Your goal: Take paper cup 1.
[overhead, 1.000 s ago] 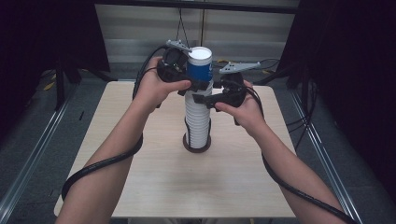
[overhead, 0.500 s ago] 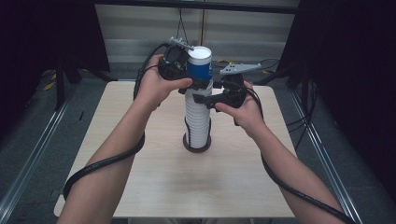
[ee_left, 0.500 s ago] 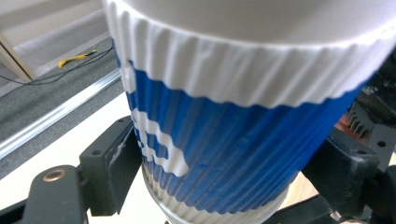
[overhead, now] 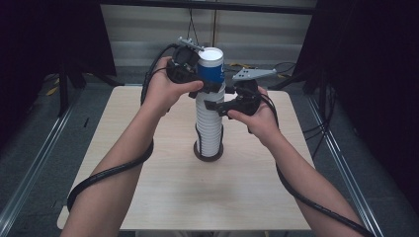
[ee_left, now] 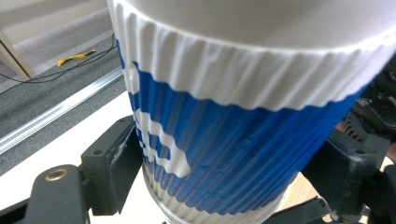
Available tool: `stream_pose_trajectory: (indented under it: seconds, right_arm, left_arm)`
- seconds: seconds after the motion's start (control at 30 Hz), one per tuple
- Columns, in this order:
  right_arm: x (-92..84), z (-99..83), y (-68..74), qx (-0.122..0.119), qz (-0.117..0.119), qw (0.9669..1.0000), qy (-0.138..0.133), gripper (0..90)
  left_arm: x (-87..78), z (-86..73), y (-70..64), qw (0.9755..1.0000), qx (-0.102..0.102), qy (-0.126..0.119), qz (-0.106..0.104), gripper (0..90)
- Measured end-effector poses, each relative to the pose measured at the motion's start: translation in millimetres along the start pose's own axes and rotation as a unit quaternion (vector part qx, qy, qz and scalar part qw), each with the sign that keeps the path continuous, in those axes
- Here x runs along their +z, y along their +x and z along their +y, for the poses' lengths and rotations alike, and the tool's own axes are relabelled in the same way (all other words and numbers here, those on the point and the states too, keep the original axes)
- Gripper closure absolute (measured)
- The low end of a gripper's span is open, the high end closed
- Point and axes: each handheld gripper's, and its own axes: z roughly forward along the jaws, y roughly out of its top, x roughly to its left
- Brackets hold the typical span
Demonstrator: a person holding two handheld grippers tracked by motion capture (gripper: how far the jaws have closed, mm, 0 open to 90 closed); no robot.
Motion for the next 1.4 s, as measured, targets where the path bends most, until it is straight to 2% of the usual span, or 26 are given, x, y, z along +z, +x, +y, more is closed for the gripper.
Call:
stream_pose_trajectory:
  seconds: [0.3,0.57,0.7,0.93,1.17,1.4]
  right_arm:
    - [-0.6,-0.7,1.3,-0.003,-0.004,1.0000,-0.001,15.3]
    - [-1.3,-1.0,1.4,-0.005,-0.004,1.0000,-0.002,15.4]
    - [-1.7,-1.6,1.7,-0.004,-0.005,1.0000,-0.004,15.4]
    - [-2.9,-2.8,2.4,-0.001,-0.006,1.0000,-0.008,16.0]
    - [-3.4,-3.2,2.0,0.000,-0.005,0.9999,-0.009,16.5]
    - [-3.4,-3.2,2.4,-0.004,-0.008,0.9999,-0.007,16.9]
  left_arm:
    - [-4.1,2.6,0.5,0.9999,-0.005,-0.010,-0.001,20.2]
    - [-9.8,8.3,0.7,0.9995,-0.021,-0.025,-0.008,21.0]
    - [-10.5,9.6,0.6,0.9997,-0.018,-0.018,-0.006,21.2]
    - [-13.3,12.4,0.1,0.9992,-0.022,-0.032,-0.003,21.2]
    - [-16.5,17.8,-0.3,0.9994,-0.015,-0.032,0.003,21.3]
    - [-19.5,20.1,0.6,0.9991,-0.019,-0.037,0.003,21.2]
